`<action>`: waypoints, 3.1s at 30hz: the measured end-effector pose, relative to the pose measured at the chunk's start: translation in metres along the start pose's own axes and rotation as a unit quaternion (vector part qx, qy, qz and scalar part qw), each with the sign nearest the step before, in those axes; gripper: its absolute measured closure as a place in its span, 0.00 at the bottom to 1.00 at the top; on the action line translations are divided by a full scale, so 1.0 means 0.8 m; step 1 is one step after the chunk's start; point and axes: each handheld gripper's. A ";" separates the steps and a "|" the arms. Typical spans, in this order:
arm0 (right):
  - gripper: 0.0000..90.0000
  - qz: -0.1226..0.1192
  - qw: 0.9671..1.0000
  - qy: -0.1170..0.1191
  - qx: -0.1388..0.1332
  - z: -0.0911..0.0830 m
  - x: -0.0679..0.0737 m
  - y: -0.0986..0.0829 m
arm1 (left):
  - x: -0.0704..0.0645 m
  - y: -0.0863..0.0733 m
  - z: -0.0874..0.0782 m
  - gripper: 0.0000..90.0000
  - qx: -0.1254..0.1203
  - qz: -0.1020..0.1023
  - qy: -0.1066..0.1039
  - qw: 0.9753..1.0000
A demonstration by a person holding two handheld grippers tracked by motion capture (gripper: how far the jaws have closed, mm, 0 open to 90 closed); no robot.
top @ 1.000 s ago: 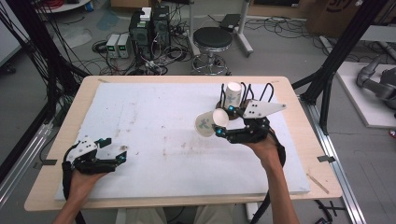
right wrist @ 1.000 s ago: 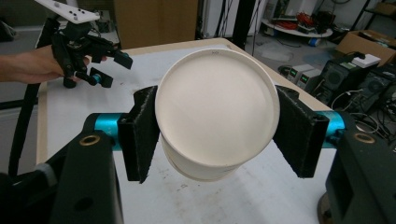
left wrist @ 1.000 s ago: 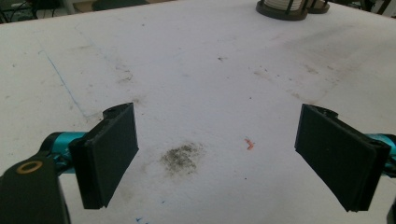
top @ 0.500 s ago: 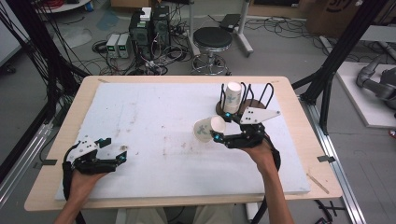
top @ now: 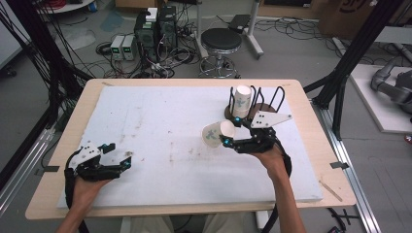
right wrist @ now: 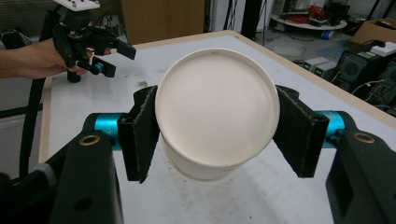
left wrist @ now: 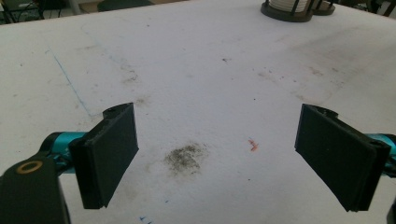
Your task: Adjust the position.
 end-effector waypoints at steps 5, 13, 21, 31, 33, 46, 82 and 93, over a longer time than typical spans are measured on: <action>0.41 0.001 1.000 0.002 0.002 0.001 0.000 0.000 | 0.000 0.001 -0.001 0.14 -0.008 0.004 -0.001 1.000; 0.41 -0.001 1.000 0.018 0.001 0.002 0.001 0.002 | -0.002 0.029 -0.007 0.14 -0.050 0.026 -0.054 0.997; 0.41 -0.008 0.999 0.047 0.002 0.007 0.003 0.006 | -0.001 0.073 -0.006 0.14 -0.072 0.063 -0.150 0.984; 0.41 -0.023 0.995 0.099 0.006 0.014 0.014 0.014 | -0.028 0.110 0.022 0.14 -0.062 0.103 -0.227 0.966; 0.41 -0.026 0.994 0.108 0.005 0.015 0.016 0.015 | -0.037 0.116 0.031 0.14 -0.063 0.107 -0.240 0.963; 0.41 -0.032 0.987 0.155 0.004 0.024 0.022 0.019 | -0.094 0.152 0.081 0.14 -0.078 0.125 -0.308 0.940; 0.41 -0.038 0.981 0.190 0.007 0.038 0.032 0.021 | -0.143 0.164 0.141 0.10 -0.055 0.138 -0.372 0.916; 0.41 -0.039 0.979 0.198 0.008 0.040 0.033 0.020 | -0.139 0.163 0.136 0.30 -0.062 0.140 -0.385 0.910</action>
Point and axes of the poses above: each handheld gripper's, and its own axes: z roughly forward along the jaws, y roughly out of its top, x roughly to its left, and after that the axes turned 7 degrees about z, right-handed
